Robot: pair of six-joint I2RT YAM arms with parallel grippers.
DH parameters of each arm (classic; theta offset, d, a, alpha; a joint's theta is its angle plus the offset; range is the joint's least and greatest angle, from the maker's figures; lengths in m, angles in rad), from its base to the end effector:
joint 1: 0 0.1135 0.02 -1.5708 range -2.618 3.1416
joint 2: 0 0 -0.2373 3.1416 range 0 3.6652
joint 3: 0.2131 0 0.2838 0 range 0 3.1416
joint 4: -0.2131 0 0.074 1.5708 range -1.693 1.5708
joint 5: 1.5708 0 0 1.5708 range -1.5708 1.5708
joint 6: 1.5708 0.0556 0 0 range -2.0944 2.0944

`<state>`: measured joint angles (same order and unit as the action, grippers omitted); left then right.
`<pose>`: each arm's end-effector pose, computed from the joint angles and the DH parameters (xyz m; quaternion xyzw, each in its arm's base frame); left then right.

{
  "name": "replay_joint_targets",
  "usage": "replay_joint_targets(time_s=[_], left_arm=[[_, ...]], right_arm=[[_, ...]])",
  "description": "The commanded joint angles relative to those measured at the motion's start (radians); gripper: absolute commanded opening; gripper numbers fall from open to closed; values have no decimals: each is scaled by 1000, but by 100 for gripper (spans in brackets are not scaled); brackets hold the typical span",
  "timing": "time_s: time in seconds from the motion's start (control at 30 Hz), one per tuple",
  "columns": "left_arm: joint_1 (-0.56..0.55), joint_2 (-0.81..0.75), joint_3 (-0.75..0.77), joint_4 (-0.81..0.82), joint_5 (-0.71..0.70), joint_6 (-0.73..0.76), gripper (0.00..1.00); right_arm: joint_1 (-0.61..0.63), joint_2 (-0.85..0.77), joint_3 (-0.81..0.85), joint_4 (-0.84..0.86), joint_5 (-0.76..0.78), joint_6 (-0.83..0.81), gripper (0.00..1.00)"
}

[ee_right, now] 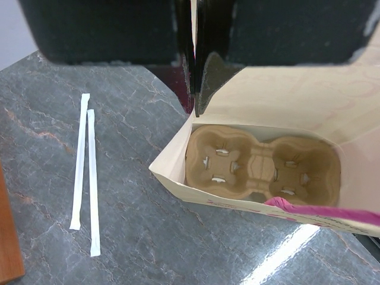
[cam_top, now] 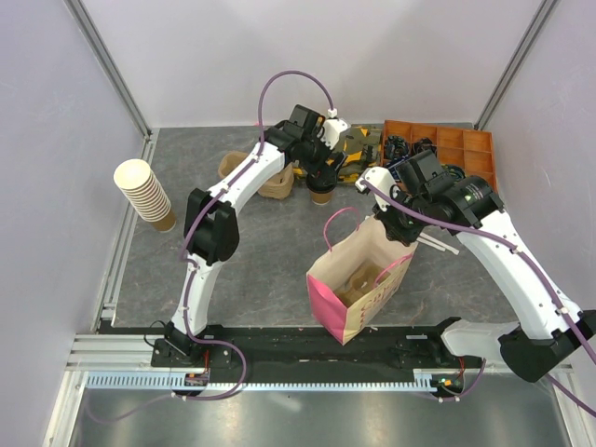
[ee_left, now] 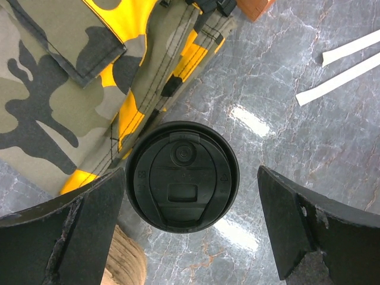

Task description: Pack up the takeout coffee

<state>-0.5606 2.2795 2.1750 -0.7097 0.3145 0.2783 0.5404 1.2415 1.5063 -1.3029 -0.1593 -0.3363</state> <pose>0.4513 -0.3036 0.2322 0.4266 0.8147 -0.1954 0.3407 0.2190 0.1417 0.3575 -0.4271 0.8619 0.1031 0.2532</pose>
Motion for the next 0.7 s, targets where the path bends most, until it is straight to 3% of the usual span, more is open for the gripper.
replay_joint_targets(time_s=[0.0,0.33,0.67], left_arm=[[-4,3,-6,1,-11,33,100],[-5,18,-20,1,-15,48,100],[-5,31,-27,3,-22,59,93]], right_arm=[[0,10,40,-12,-2,3,0],[-2,16,42,-15,-6,0,0],[-2,15,38,-15,-5,0,0]])
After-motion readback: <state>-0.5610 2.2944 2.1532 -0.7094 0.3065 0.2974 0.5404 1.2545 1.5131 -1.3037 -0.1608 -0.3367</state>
